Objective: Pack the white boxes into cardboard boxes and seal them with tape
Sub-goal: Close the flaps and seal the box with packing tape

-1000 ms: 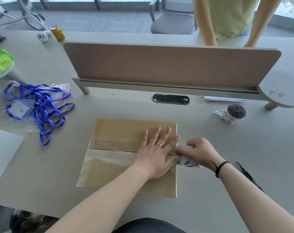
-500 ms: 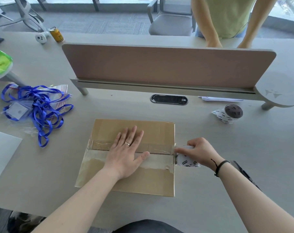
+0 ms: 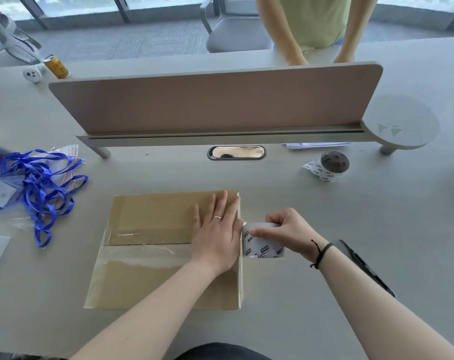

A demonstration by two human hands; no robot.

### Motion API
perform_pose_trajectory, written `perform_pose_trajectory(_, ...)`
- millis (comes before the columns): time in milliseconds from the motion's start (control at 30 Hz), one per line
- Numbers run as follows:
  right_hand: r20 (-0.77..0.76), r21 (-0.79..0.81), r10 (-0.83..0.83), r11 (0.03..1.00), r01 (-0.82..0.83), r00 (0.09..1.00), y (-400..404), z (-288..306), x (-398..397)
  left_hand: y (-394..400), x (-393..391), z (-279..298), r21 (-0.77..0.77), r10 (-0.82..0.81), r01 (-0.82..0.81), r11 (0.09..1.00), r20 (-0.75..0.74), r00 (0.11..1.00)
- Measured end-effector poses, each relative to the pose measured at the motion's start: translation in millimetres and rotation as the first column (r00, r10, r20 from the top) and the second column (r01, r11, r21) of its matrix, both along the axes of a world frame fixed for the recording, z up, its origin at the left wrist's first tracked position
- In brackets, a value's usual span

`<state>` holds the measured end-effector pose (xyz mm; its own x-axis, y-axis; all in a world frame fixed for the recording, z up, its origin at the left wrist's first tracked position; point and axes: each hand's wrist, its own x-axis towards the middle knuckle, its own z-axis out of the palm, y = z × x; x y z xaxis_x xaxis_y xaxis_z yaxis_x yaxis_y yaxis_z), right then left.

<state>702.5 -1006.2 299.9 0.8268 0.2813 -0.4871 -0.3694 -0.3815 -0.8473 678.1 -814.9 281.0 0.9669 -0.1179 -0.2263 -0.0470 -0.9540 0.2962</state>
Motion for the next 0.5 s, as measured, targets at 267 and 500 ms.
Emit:
perform_pose_trajectory(267,0.012,0.083,0.021,0.996,-0.022,1.0,-8.3,-13.1,1.5,3.1,-2.9,1.4,0.029,-0.075,0.075,0.997,-0.005,0.997)
perform_pose_trajectory(500,0.038,0.075,0.056,0.995,-0.059,0.998,-6.9,-6.5,6.2,4.5,-0.3,5.6,-0.017,-0.059,0.058,0.998,-0.072,0.996)
